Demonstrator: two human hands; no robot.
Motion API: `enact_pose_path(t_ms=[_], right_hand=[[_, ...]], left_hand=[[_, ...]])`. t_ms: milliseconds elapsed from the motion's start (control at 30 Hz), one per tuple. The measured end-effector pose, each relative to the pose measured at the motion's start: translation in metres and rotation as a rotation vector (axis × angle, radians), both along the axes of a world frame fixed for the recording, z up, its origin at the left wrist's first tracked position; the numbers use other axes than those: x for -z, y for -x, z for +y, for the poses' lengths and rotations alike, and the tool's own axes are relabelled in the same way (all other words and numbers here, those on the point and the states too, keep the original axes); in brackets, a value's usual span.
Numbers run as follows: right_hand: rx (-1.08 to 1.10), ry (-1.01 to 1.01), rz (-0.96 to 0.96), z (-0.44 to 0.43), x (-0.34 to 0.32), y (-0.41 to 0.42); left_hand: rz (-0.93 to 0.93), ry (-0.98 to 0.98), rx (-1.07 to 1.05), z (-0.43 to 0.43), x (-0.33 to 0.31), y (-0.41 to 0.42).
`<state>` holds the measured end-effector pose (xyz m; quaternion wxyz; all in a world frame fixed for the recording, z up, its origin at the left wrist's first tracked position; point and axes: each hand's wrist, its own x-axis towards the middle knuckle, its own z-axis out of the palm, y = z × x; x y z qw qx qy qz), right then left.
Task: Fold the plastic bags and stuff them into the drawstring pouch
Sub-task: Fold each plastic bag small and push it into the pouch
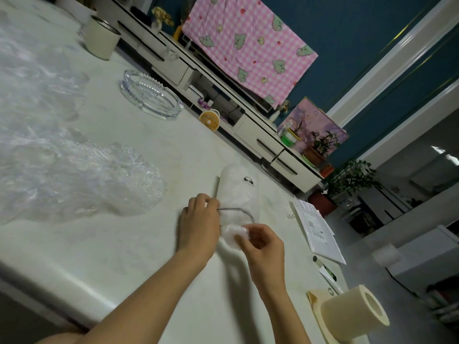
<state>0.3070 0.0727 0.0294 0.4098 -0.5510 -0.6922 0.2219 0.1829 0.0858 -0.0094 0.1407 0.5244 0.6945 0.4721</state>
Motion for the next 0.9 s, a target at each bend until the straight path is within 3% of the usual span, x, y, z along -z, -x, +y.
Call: enact_pose_path(t_ms=[67, 167, 267, 400, 533, 800, 900], right_hand=[[0.002, -0.137, -0.107, 0.009, 0.004, 0.007], [0.059, -0.534, -0.369, 0.025, 0.01, 0.012], [0.104, -0.652, -0.493, 0.047, 0.012, 0.015], [0.025, -0.571, -0.481, 0.068, 0.016, 0.024], [0.187, -0.415, -0.41, 0.08, 0.01, 0.039], [0.219, -0.119, -0.81, 0.103, 0.0, 0.065], [0.139, -0.002, -0.812, 0.113, -0.008, 0.06]], left_hand=[[0.035, 0.002, 0.036, 0.004, -0.002, 0.002], [-0.041, -0.037, 0.09, 0.005, -0.006, 0.008], [-0.185, -0.104, 0.176, 0.003, -0.008, 0.011], [-0.187, -0.095, 0.268, 0.006, -0.005, 0.007], [-0.195, -0.084, 0.272, 0.007, -0.005, 0.003], [-0.204, 0.021, 0.124, 0.003, -0.014, 0.005], [-0.167, 0.089, 0.082, 0.001, -0.021, 0.004]])
